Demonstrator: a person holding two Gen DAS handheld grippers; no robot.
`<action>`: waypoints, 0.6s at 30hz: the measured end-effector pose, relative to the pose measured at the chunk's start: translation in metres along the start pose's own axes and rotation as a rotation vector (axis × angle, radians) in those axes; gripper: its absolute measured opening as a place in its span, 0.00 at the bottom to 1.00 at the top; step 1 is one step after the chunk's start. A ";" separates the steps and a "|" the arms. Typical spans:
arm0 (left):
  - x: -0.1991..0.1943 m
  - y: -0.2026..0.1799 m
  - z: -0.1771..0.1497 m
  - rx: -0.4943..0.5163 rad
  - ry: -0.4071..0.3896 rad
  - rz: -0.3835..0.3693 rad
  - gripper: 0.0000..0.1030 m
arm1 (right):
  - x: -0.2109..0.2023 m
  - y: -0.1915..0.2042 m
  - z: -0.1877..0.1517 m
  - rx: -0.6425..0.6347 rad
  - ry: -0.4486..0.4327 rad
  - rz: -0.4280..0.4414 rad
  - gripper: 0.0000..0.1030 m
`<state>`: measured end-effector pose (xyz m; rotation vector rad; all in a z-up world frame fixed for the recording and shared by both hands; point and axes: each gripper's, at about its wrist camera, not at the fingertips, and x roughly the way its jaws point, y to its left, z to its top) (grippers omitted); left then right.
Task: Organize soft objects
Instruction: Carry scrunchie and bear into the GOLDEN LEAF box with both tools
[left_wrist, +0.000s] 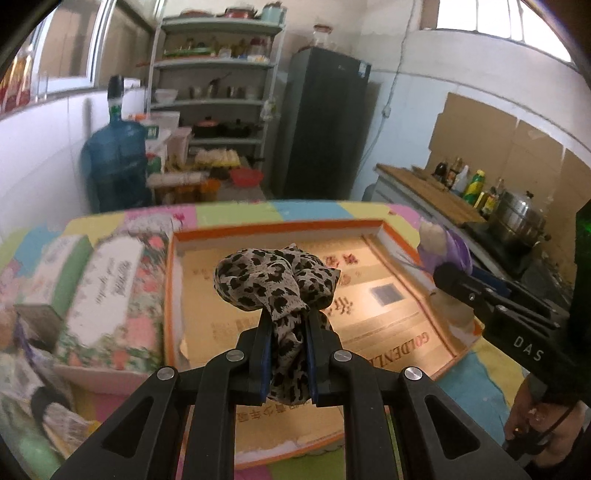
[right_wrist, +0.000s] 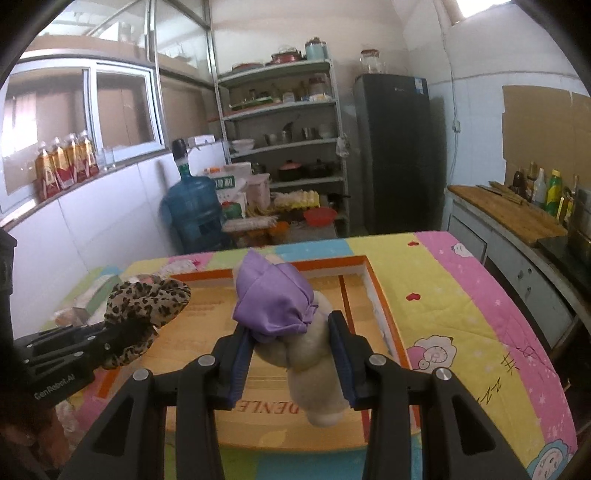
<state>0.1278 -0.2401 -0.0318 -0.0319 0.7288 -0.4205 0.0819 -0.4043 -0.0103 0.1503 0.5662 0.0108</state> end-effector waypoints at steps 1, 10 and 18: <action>0.005 0.000 -0.001 -0.004 0.011 0.003 0.14 | 0.005 -0.001 0.000 -0.002 0.012 -0.002 0.40; 0.038 0.000 -0.005 -0.023 0.061 0.020 0.14 | 0.034 -0.011 -0.008 -0.002 0.085 -0.016 0.40; 0.054 0.001 -0.006 -0.035 0.092 0.017 0.14 | 0.045 -0.009 -0.009 -0.025 0.116 -0.015 0.40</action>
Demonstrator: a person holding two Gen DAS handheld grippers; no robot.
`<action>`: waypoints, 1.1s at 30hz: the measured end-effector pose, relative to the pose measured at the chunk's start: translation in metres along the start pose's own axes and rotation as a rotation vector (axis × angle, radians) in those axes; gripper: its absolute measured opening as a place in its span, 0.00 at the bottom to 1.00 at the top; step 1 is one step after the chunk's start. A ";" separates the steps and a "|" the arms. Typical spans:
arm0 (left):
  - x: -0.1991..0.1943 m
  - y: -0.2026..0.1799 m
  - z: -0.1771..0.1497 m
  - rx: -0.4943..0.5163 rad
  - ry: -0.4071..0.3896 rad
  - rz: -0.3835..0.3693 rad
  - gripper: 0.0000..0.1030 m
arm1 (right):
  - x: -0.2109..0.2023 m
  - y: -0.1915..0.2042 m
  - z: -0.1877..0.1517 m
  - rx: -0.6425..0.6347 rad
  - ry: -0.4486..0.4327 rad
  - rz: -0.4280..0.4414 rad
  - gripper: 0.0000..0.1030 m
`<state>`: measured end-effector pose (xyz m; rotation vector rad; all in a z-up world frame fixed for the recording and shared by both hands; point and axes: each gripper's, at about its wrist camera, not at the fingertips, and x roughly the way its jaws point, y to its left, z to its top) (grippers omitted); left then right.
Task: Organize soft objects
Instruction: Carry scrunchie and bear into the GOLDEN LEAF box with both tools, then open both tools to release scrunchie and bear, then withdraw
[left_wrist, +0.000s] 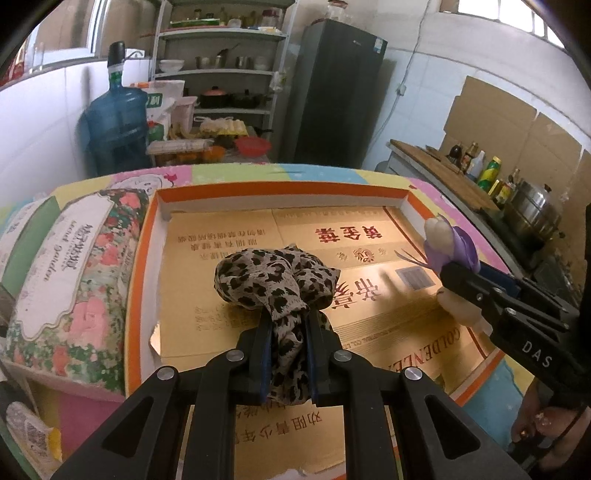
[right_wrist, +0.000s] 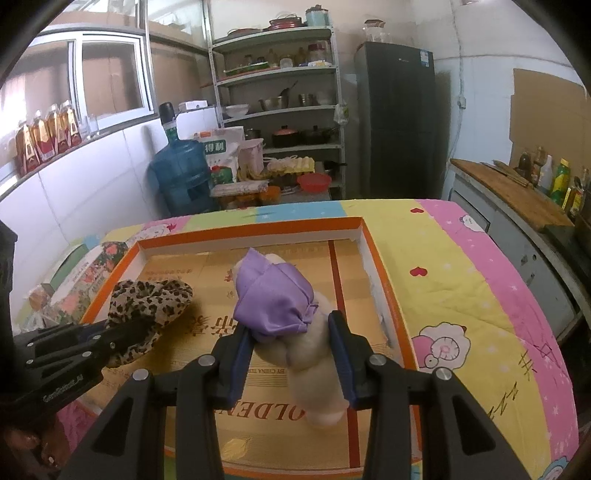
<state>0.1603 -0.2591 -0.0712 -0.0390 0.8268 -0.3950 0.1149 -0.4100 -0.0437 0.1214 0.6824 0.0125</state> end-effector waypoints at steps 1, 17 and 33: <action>0.002 0.001 0.001 -0.002 0.005 -0.002 0.14 | 0.001 0.000 0.000 -0.003 0.002 0.000 0.40; 0.001 -0.003 0.000 0.010 -0.010 0.001 0.50 | 0.008 -0.002 0.002 0.001 0.002 0.030 0.42; -0.047 0.001 -0.002 0.044 -0.108 0.034 0.67 | -0.010 -0.003 0.003 0.043 -0.039 0.048 0.60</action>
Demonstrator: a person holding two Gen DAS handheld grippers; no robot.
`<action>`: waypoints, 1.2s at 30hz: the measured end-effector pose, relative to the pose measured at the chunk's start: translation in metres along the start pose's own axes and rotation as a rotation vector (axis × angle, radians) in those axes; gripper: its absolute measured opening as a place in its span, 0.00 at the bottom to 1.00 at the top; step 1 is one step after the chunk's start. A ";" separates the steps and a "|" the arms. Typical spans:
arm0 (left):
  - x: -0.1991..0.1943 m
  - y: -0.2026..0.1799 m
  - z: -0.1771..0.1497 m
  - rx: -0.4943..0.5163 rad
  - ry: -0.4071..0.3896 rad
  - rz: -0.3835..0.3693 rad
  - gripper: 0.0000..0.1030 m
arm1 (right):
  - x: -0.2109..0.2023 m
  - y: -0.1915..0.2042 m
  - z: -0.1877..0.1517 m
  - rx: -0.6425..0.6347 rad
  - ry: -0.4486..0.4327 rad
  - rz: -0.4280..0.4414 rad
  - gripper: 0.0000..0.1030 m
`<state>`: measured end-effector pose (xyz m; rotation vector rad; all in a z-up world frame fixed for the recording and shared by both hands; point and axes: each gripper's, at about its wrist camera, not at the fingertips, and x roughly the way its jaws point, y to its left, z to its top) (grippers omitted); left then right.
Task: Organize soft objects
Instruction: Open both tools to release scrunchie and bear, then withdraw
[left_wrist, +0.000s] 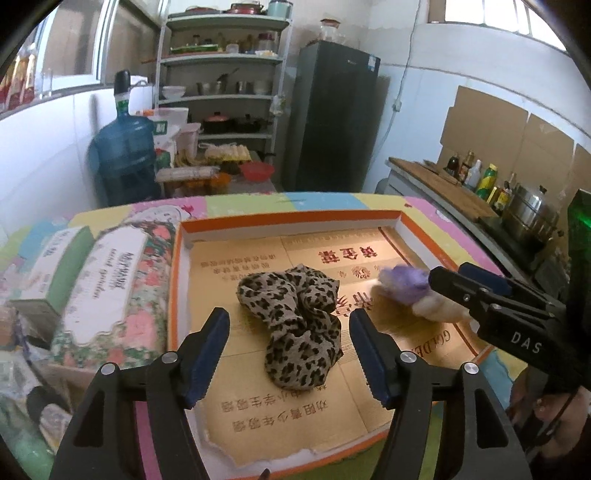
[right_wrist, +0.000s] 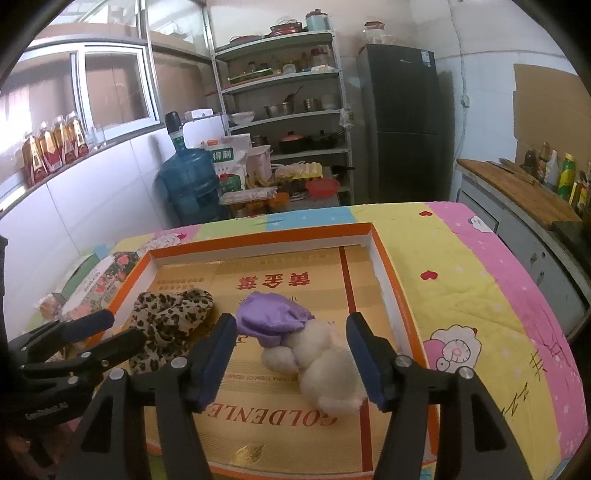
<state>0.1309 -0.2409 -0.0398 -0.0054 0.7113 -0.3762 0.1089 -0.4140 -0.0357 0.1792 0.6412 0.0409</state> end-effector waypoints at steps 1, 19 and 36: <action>-0.004 0.001 0.001 0.001 -0.008 0.001 0.67 | -0.003 0.000 0.000 0.004 -0.006 0.000 0.60; -0.070 0.034 -0.002 -0.036 -0.097 0.000 0.67 | -0.035 0.020 -0.001 0.038 -0.059 0.011 0.60; -0.132 0.118 -0.028 -0.097 -0.169 0.108 0.67 | -0.059 0.115 -0.009 -0.053 -0.093 0.135 0.60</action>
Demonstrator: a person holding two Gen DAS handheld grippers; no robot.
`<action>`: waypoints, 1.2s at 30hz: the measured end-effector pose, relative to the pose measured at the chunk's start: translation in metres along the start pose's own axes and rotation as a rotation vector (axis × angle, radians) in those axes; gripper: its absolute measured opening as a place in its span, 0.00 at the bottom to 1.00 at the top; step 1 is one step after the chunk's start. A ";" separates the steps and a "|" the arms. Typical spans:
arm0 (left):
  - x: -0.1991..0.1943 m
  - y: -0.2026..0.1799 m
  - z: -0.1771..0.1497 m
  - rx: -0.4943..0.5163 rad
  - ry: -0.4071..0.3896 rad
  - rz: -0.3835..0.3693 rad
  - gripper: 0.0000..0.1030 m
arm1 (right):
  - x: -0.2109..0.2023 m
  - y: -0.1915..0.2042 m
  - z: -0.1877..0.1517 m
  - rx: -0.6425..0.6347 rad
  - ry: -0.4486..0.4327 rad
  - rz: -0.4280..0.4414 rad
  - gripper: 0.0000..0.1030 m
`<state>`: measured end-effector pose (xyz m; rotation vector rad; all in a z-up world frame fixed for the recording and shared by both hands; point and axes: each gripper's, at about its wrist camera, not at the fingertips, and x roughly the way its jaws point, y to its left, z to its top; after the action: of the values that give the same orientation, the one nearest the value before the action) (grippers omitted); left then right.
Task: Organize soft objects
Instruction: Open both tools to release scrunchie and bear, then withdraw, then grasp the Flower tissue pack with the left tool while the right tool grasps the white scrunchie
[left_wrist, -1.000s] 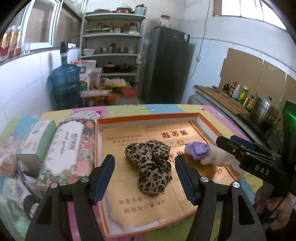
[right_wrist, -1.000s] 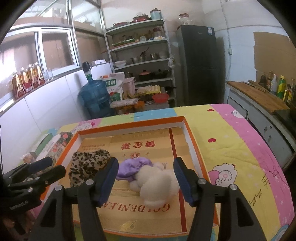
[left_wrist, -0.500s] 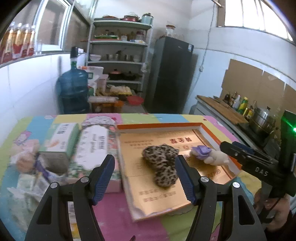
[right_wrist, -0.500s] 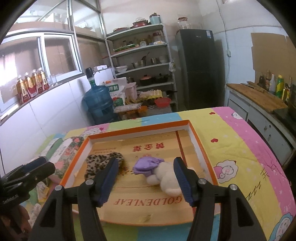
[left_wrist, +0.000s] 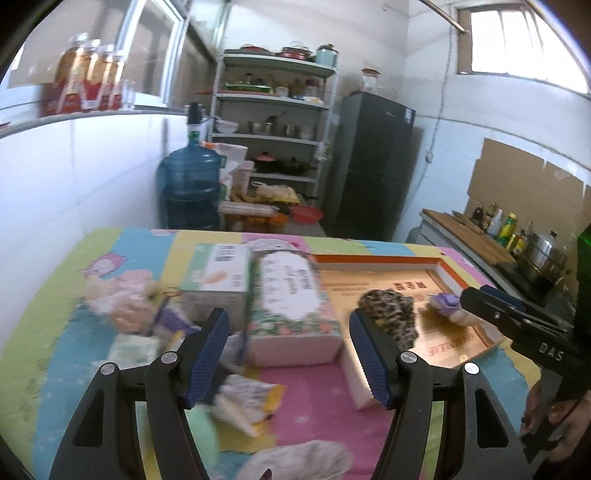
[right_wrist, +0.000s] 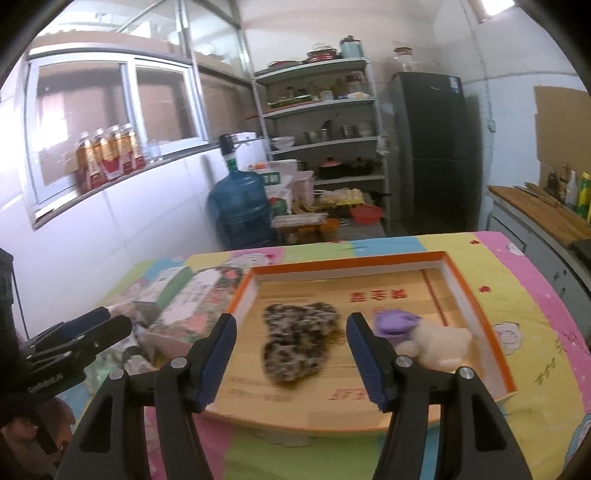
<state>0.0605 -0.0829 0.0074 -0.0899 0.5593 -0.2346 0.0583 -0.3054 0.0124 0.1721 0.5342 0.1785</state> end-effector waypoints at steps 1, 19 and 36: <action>-0.003 0.007 0.001 -0.004 -0.003 0.008 0.67 | -0.001 0.005 -0.001 -0.004 -0.001 0.007 0.60; -0.053 0.092 -0.016 -0.067 -0.061 0.066 0.67 | -0.009 0.085 -0.016 -0.032 -0.016 0.107 0.60; -0.066 0.149 -0.049 -0.131 -0.059 0.127 0.67 | 0.002 0.153 -0.053 -0.121 0.049 0.281 0.60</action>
<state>0.0087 0.0766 -0.0222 -0.1875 0.5194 -0.0711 0.0133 -0.1505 -0.0020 0.1239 0.5453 0.4885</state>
